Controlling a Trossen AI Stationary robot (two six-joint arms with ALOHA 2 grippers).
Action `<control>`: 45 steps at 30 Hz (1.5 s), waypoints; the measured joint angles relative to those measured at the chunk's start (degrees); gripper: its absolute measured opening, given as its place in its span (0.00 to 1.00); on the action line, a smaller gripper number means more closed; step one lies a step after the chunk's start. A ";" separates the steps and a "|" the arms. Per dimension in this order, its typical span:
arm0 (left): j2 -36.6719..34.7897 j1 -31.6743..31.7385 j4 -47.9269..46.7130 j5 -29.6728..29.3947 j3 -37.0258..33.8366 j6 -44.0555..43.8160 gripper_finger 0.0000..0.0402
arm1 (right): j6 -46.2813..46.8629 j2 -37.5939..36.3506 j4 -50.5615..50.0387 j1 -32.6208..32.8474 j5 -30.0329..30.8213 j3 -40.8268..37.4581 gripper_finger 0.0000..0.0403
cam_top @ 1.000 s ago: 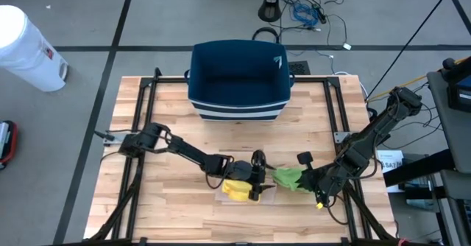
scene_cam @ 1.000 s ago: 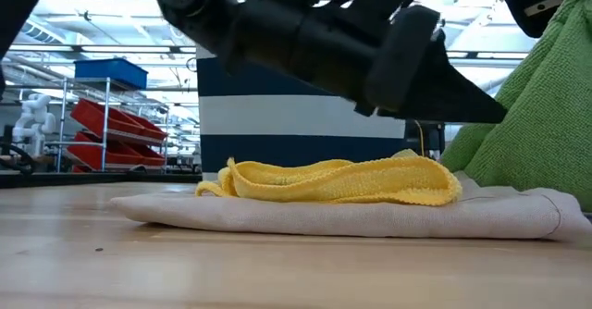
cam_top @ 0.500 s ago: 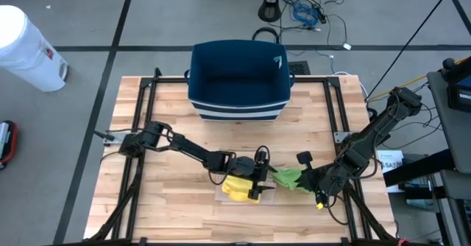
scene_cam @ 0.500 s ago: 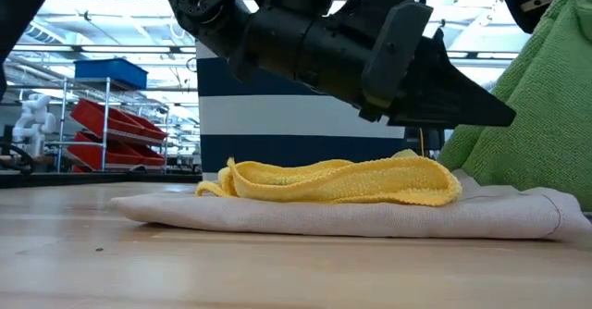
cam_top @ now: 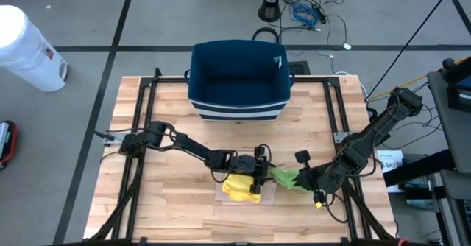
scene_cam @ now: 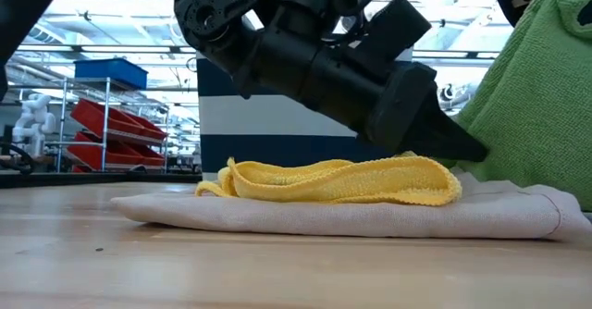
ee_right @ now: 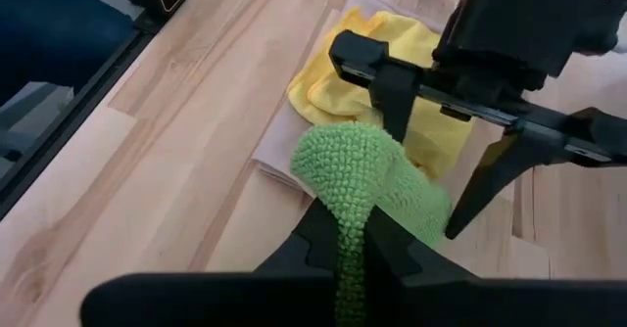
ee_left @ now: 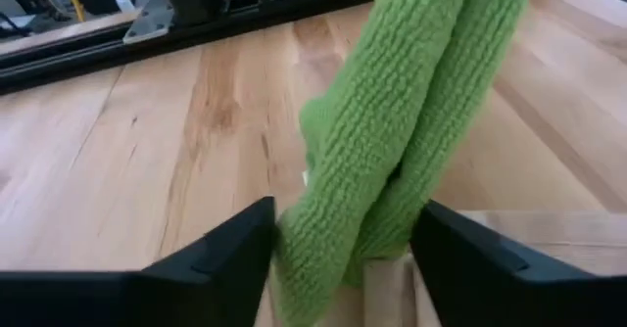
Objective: Fold towel
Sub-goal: Stack the green towel on top of the yellow towel
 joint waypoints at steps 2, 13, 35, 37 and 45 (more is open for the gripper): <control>0.08 0.35 0.12 0.04 0.00 0.32 0.51 | -0.02 -0.02 0.04 -0.02 0.04 0.00 0.01; 0.08 1.50 4.16 2.74 0.02 6.57 0.04 | -0.02 -0.04 -0.12 0.00 0.04 0.00 0.02; -16.96 -5.15 -30.30 -32.85 0.02 29.13 0.01 | -23.43 -0.02 -3.59 -7.09 4.79 0.04 0.02; -18.36 -6.55 -34.05 -34.93 0.02 28.14 0.01 | -25.49 -0.02 -2.81 -8.64 4.51 0.09 0.02; -19.46 -11.57 -44.61 -42.16 0.15 22.83 0.01 | -31.45 0.31 2.40 -12.94 -2.30 0.22 0.02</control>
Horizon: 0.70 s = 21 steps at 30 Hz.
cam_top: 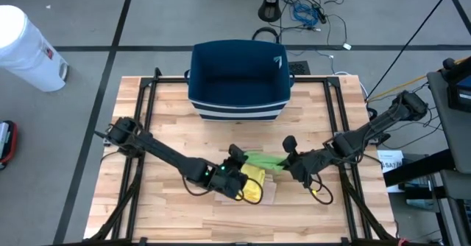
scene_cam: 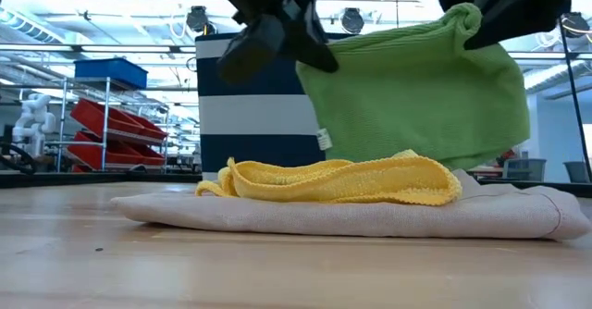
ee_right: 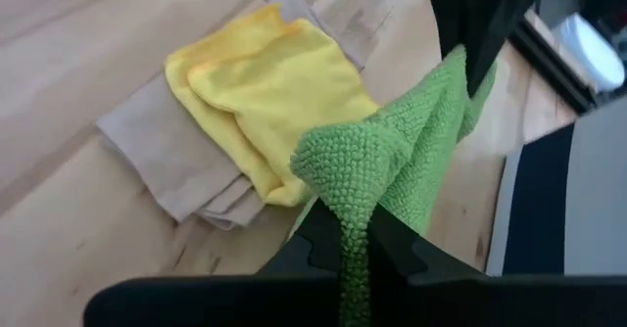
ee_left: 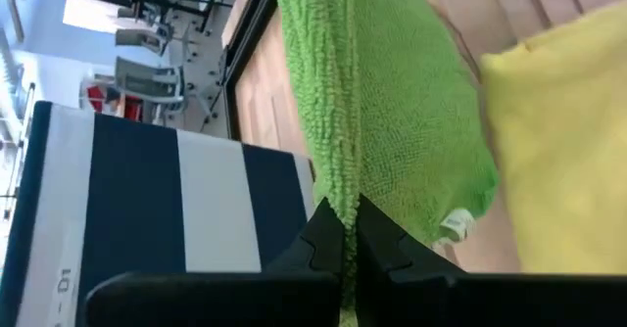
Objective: Fold towel
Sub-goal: Stack the green towel on top of the yellow towel
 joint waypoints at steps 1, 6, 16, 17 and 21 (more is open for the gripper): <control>-0.01 -0.28 -0.79 -0.50 0.02 -0.48 0.01 | -1.20 0.27 0.73 -0.43 -0.51 0.00 0.02; -0.03 -0.66 -5.31 -5.53 -0.03 -3.38 0.01 | -7.48 2.89 4.29 -3.45 -1.45 -0.02 0.02; -0.03 -0.97 -15.82 -8.18 -0.04 -12.90 0.01 | -12.87 7.23 8.65 -9.15 -5.10 -0.02 0.02; -0.03 -1.20 -16.29 -7.38 -0.05 -13.77 0.01 | -13.09 7.52 9.03 -9.55 -6.34 -0.02 0.02; -0.07 -2.19 -17.81 -5.42 -0.13 -15.56 0.01 | -14.42 8.82 11.41 -10.32 -9.96 -0.15 0.02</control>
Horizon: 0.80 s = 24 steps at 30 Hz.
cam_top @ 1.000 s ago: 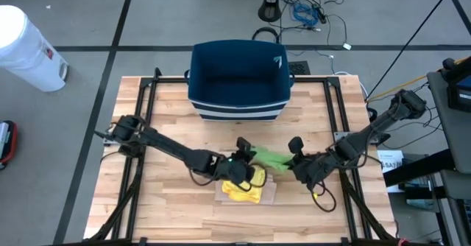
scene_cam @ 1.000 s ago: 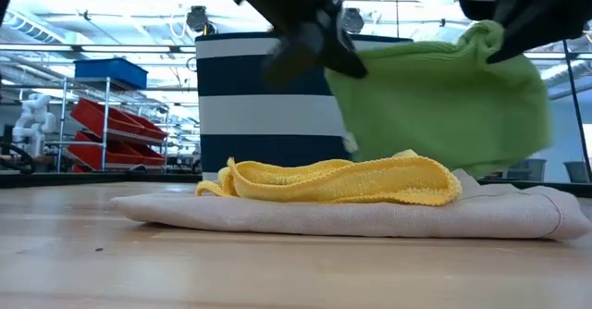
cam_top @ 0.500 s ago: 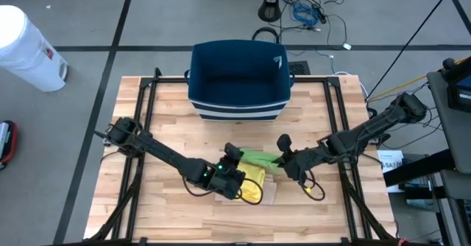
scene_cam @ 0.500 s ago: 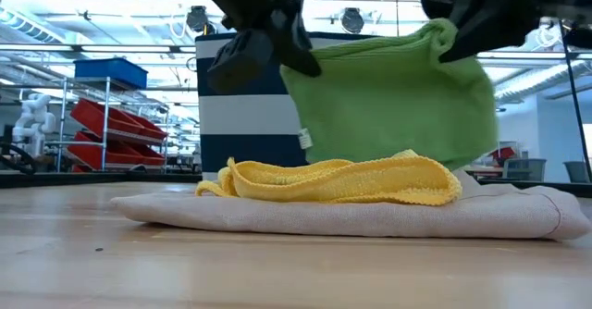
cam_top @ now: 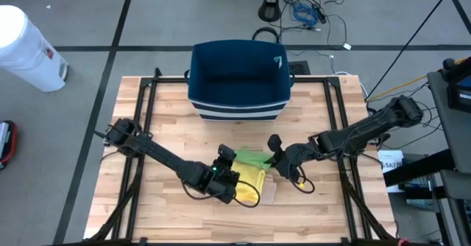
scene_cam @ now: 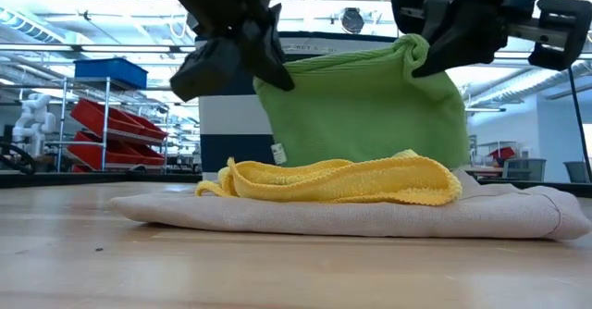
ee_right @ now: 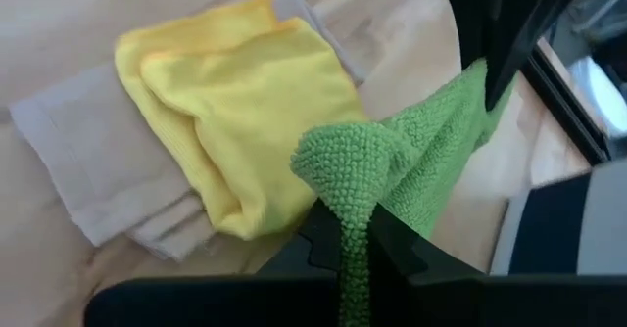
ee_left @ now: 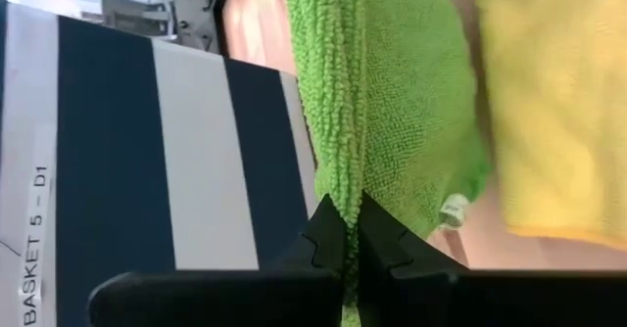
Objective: Fold towel
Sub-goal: Stack the green towel on top of the yellow towel
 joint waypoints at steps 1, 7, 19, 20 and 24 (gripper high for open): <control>0.00 -0.25 -0.61 0.14 0.01 -0.45 0.01 | -0.60 0.42 0.85 0.01 -0.57 0.02 0.02; -0.15 -3.10 -3.27 0.54 0.00 -3.44 0.01 | -2.04 2.92 3.67 0.03 -2.35 0.02 0.02; -0.17 -5.79 -3.97 10.70 -0.04 -9.39 0.01 | 0.15 9.77 9.01 0.07 -10.03 0.04 0.02; -0.17 -5.79 -3.89 11.62 -0.04 -9.75 0.01 | 0.66 10.49 9.61 0.09 -10.94 0.04 0.02; -0.06 -5.79 -3.00 17.59 -0.04 -9.95 0.01 | 2.20 13.54 11.41 0.16 -14.69 0.04 0.02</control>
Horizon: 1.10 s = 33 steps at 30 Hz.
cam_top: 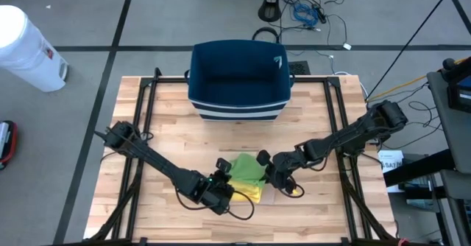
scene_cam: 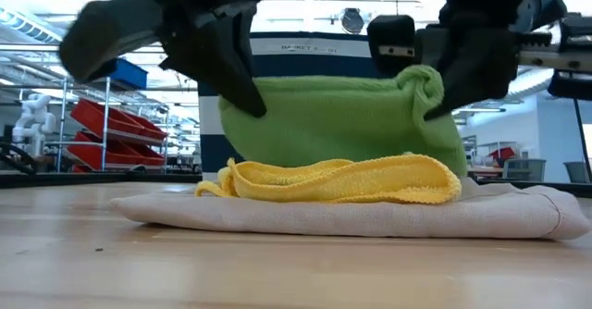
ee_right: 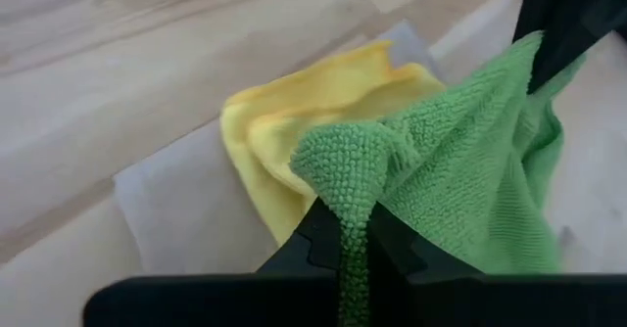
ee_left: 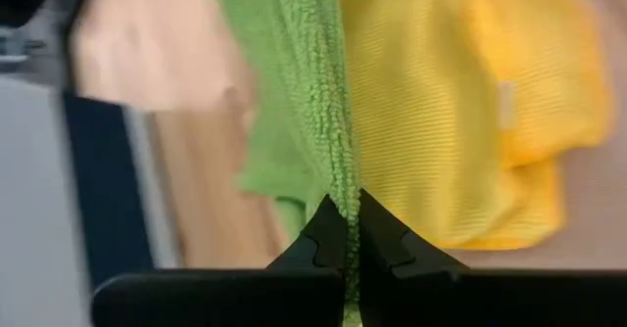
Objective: Fold towel
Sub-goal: Stack the green towel on top of the yellow towel
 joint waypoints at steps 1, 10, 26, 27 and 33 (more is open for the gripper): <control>0.24 0.11 0.35 1.52 0.00 0.02 0.01 | 0.10 0.74 0.43 0.08 -0.36 0.00 0.02; 4.75 2.46 5.34 14.47 0.00 0.10 0.01 | 0.54 4.64 2.24 0.36 -3.86 -0.12 0.02; 6.79 2.58 5.80 18.41 -0.22 2.79 0.02 | 12.62 5.85 -0.07 1.94 -8.71 -0.32 0.44; 6.79 2.58 5.90 18.40 -0.22 2.81 0.03 | 13.29 5.52 0.05 2.26 -8.27 -0.28 0.47; 6.79 2.58 6.49 18.40 -0.20 2.68 0.06 | 15.24 3.70 0.92 4.42 -4.55 -0.23 0.58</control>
